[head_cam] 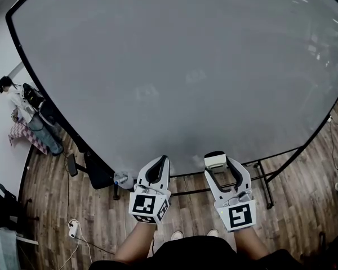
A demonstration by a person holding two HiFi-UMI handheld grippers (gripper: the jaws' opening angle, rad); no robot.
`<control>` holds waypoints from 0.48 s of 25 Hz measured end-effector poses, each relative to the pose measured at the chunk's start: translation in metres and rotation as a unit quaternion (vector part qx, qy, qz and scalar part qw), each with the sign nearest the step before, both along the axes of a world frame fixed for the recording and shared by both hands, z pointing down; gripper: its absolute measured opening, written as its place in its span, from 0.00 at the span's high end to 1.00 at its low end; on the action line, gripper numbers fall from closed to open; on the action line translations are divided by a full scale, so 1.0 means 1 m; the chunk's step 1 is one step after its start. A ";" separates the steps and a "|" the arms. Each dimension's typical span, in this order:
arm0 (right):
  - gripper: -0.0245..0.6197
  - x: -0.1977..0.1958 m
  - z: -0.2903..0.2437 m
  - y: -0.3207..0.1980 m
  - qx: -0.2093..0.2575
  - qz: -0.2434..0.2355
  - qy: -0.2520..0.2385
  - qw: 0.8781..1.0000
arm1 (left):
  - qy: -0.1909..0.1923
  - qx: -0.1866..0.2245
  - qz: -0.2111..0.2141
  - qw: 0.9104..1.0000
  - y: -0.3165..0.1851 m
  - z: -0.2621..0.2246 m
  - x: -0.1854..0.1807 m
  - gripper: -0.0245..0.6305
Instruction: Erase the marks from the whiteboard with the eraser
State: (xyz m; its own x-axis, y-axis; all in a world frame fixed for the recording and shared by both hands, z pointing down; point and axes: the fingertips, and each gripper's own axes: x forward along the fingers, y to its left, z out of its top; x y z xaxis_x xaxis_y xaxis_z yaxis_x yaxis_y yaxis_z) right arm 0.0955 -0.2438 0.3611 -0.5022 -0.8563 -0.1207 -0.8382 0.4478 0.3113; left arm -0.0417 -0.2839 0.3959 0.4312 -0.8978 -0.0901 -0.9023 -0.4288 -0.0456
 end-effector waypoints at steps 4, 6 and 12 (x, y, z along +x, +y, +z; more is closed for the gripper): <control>0.56 -0.003 0.004 -0.002 0.000 0.004 0.012 1.000 | -0.001 -0.003 0.001 1.000 -0.001 0.004 0.000 0.93; 0.56 -0.003 0.003 -0.005 -0.001 0.004 0.006 1.000 | -0.003 -0.004 0.002 1.000 -0.003 0.004 0.001 0.93; 0.56 -0.002 0.002 -0.009 0.001 0.008 0.007 1.000 | -0.004 0.003 0.014 1.000 -0.004 0.002 0.006 0.93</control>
